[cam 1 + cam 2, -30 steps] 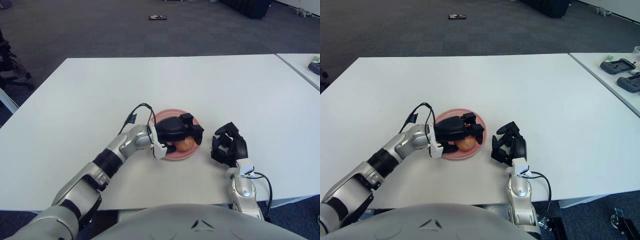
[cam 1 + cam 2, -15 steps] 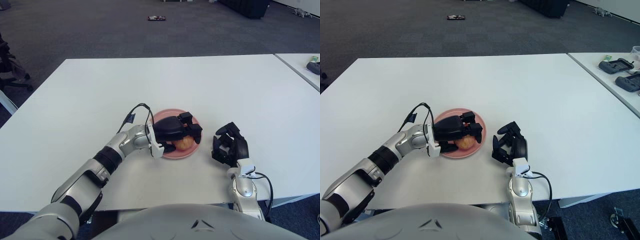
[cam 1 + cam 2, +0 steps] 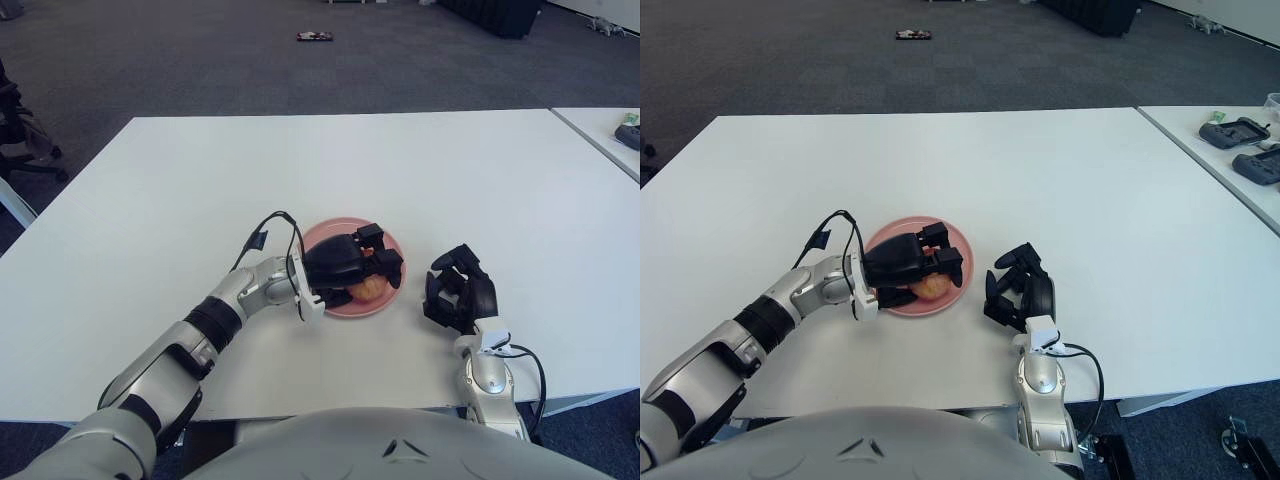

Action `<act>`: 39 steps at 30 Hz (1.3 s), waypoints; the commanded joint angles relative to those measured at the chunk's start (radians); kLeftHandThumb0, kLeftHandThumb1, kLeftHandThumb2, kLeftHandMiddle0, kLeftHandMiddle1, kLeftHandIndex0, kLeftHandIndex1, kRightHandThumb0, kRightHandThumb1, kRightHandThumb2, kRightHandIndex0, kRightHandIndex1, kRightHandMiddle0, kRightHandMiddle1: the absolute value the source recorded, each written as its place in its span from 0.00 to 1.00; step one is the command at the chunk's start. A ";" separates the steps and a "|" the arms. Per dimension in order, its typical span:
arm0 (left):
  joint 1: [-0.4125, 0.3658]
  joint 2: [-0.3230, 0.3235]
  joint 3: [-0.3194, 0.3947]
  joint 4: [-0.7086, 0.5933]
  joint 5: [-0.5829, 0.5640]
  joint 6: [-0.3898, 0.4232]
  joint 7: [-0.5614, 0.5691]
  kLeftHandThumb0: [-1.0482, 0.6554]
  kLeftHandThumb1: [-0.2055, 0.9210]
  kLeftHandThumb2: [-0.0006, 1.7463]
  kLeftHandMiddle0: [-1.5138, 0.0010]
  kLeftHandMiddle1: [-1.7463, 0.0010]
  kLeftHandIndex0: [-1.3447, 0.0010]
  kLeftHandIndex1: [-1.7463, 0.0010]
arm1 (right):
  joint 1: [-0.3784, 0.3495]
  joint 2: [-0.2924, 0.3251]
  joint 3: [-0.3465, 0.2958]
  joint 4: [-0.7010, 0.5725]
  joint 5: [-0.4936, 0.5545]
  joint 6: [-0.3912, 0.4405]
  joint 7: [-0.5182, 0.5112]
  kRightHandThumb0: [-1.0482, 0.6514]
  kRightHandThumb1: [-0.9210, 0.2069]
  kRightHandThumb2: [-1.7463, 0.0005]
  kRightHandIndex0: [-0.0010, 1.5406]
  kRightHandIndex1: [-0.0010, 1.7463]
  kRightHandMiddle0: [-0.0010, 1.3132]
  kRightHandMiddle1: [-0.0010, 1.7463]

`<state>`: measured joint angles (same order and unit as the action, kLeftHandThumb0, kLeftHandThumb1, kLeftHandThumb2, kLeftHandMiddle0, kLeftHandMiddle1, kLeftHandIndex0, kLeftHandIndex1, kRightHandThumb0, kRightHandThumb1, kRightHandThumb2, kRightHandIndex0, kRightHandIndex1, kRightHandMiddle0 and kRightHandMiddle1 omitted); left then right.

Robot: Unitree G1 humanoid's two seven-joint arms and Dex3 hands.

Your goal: Put the apple into the plate.

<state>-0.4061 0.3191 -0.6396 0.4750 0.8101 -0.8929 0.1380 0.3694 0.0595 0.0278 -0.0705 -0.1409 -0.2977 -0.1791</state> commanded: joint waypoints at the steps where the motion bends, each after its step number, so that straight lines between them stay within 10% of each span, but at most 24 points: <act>1: 0.024 0.035 -0.030 0.037 0.070 0.001 0.015 0.61 0.40 0.77 0.55 0.00 0.60 0.10 | -0.007 0.001 -0.004 -0.007 -0.001 0.001 -0.002 0.37 0.38 0.36 0.51 0.95 0.36 1.00; 5: 0.009 0.055 -0.022 -0.005 0.033 -0.011 -0.041 0.31 0.59 0.60 0.86 0.10 0.88 0.11 | -0.007 0.001 -0.003 -0.009 -0.004 0.006 -0.004 0.37 0.38 0.37 0.51 0.94 0.36 1.00; 11: -0.023 0.092 -0.030 -0.106 -0.095 0.006 -0.271 0.08 0.93 0.37 0.99 0.77 0.99 0.72 | -0.001 -0.001 -0.004 -0.030 -0.018 0.052 -0.006 0.37 0.37 0.38 0.49 0.94 0.35 1.00; 14: 0.012 0.091 -0.022 -0.122 -0.168 0.037 -0.341 0.03 0.98 0.39 1.00 0.93 1.00 0.90 | 0.006 0.001 -0.003 -0.051 -0.032 0.085 -0.012 0.37 0.35 0.39 0.47 0.92 0.34 1.00; 39: 0.105 0.065 0.064 -0.180 -0.435 0.068 -0.474 0.00 1.00 0.44 1.00 1.00 1.00 1.00 | 0.033 0.023 0.012 -0.145 -0.048 0.229 -0.012 0.38 0.32 0.42 0.41 0.89 0.32 1.00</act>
<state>-0.3196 0.3713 -0.6005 0.3181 0.4029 -0.8378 -0.3159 0.4022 0.0858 0.0425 -0.2114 -0.2055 -0.0741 -0.1998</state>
